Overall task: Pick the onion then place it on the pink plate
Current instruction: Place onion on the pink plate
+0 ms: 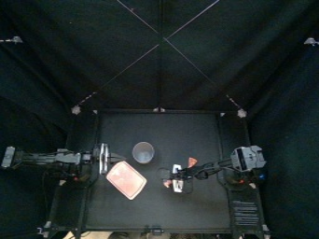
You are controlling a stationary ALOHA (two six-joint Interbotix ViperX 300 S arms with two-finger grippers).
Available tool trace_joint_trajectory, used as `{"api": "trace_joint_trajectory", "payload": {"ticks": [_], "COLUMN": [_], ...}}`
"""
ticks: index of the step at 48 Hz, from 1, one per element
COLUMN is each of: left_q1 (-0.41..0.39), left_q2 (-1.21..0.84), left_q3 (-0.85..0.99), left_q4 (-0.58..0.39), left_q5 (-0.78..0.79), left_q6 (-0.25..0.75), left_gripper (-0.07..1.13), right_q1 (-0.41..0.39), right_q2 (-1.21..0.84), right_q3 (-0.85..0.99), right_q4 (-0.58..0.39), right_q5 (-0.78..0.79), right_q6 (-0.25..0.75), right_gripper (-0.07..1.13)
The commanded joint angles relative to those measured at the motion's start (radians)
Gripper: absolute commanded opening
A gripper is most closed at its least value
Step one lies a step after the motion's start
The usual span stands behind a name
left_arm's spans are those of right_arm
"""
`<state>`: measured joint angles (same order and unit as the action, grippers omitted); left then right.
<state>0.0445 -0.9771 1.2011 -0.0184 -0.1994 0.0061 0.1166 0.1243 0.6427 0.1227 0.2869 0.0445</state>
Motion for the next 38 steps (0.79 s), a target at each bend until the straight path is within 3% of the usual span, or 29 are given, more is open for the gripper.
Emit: {"api": "trace_joint_trajectory", "payload": {"ticks": [1,38], "left_q1": [0.008,0.02], "left_q2": [-0.003,-0.014], "left_q3": [-0.011,0.009], "left_q4": [0.0,0.0], "left_q5": [-0.008,-0.008], "left_q6": [0.0,-0.003], "left_gripper": [0.3,0.3], "right_q1": [0.005,0.02], "right_q2": [0.003,-0.063], "right_q3": [-0.02,-0.106], "right_q4": [0.011,-0.018], "right_q5": [-0.005,-0.011], "right_q6": [0.0,-0.002], "right_gripper": [0.76,0.75]}}
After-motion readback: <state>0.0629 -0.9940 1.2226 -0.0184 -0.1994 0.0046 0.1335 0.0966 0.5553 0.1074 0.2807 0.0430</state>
